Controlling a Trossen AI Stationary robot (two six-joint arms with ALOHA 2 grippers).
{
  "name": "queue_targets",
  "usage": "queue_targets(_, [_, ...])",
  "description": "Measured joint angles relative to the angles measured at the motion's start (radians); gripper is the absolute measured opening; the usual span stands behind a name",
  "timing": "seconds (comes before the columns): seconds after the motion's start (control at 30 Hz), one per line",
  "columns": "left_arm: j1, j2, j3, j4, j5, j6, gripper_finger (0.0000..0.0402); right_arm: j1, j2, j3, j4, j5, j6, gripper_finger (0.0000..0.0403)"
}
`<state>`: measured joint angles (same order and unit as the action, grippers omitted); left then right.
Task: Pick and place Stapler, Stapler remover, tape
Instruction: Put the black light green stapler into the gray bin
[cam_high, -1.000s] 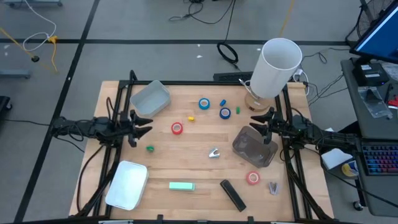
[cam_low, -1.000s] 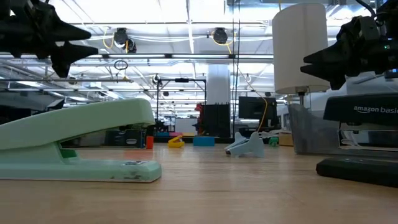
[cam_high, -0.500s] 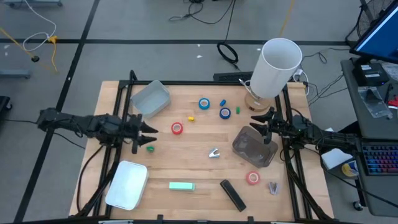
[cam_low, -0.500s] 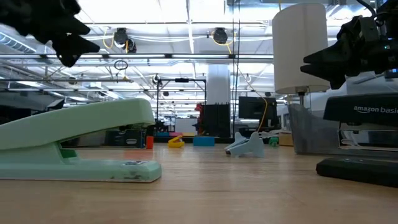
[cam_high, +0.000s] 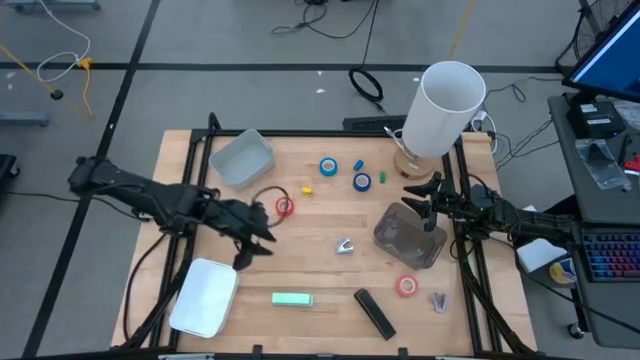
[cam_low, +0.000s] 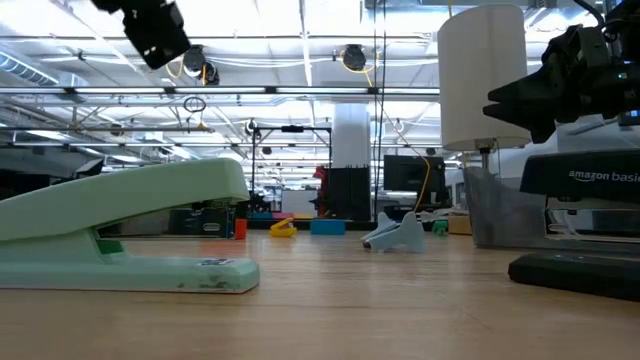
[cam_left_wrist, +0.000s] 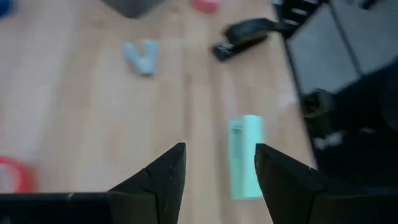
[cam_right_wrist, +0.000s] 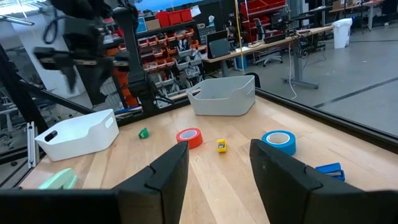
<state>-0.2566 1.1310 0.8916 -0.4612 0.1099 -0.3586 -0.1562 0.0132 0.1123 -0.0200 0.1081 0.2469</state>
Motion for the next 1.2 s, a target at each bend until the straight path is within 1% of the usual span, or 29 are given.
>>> queue_targets(0.1, [-0.018,0.049,0.021,0.027,0.045,-0.060,0.0191,0.000,0.000,0.000,-0.001,0.000,-0.001,0.0167])
queue_targets(0.3, [-0.040,0.100,0.021,0.171,0.048,-0.289,0.0191,0.000,0.000,0.000,-0.010,0.000,-0.001,0.0167])
queue_targets(0.43, [-0.034,0.106,0.021,0.163,0.049,-0.388,0.0191,0.000,0.000,0.000,-0.011,0.000,-0.001,0.0167])
queue_targets(0.5, [-0.048,0.106,0.021,0.166,0.018,-0.418,0.0191,0.000,0.000,0.000,-0.011,0.000,-0.003,0.0167])
queue_targets(0.63, [-0.114,0.124,0.037,0.166,-0.093,-0.454,0.0191,0.000,0.000,0.000,-0.011,0.000,-0.039,0.0167])
queue_targets(0.77, [-0.173,0.199,0.090,0.080,-0.135,-0.467,0.0191,0.000,0.000,0.000,-0.011,0.000,-0.078,0.0167])
queue_targets(0.87, [-0.195,0.294,0.171,-0.015,-0.134,-0.470,0.0191,0.000,0.000,0.000,-0.010,0.000,-0.078,0.0167])
queue_targets(0.93, [-0.206,0.364,0.241,-0.086,-0.133,-0.434,0.0191,0.000,0.000,0.000,-0.010,0.000,-0.078,0.0167])
queue_targets(1.1, [-0.212,0.515,0.395,-0.283,-0.089,-0.329,0.0191,0.000,0.000,0.000,-0.010,0.000,-0.078,0.0167])
queue_targets(1.2, [-0.211,0.571,0.431,-0.319,-0.056,-0.286,0.0191,0.000,0.000,0.000,-0.010,0.000,-0.078,0.0167])
